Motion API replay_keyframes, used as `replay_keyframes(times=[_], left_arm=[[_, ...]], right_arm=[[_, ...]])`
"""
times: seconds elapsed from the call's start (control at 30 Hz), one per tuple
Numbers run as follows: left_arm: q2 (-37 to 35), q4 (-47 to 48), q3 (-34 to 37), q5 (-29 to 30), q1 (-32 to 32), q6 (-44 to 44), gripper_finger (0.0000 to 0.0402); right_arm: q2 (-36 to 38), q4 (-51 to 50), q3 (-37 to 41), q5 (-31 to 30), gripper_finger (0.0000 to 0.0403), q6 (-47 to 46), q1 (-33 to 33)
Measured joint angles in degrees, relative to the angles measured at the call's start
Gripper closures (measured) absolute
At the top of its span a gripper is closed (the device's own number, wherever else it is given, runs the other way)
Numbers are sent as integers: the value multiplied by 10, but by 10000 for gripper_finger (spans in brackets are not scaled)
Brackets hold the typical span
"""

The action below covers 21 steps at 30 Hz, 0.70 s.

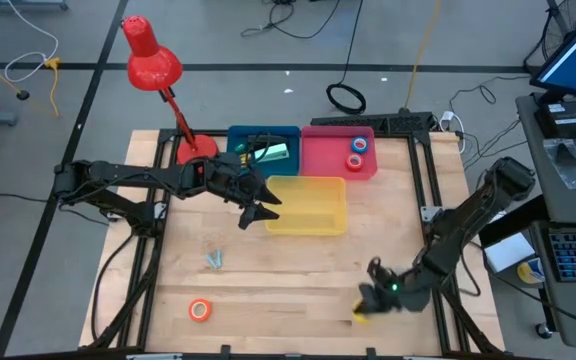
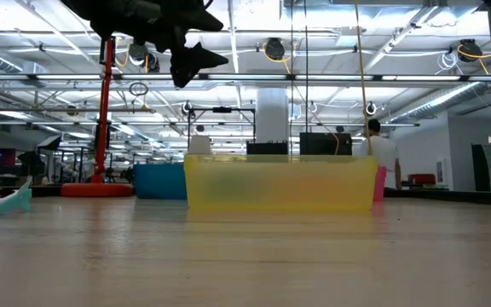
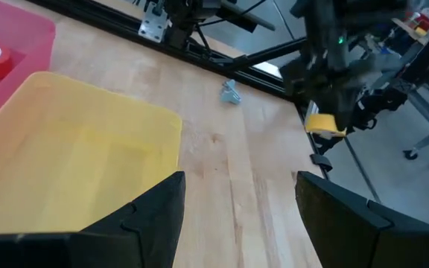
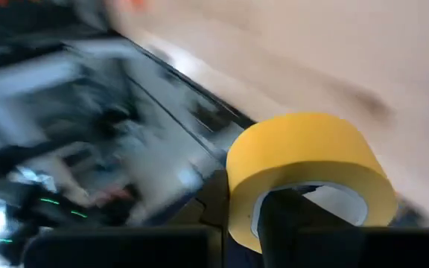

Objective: Pick and place Stapler, Stapler remover, tape
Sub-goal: Put the yellow tape into the pink bin

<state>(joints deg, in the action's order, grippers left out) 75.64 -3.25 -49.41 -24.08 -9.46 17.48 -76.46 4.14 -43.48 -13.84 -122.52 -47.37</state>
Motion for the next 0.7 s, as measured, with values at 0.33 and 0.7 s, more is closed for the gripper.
replay_keyframes(times=[0.33,0.7], left_arm=[[0,-56,0,1,37,6,149],[0,-170,0,131,82,-74,149]], right_arm=[[53,164,0,-98,372,410,174],[53,294,0,159,372,687,346]])
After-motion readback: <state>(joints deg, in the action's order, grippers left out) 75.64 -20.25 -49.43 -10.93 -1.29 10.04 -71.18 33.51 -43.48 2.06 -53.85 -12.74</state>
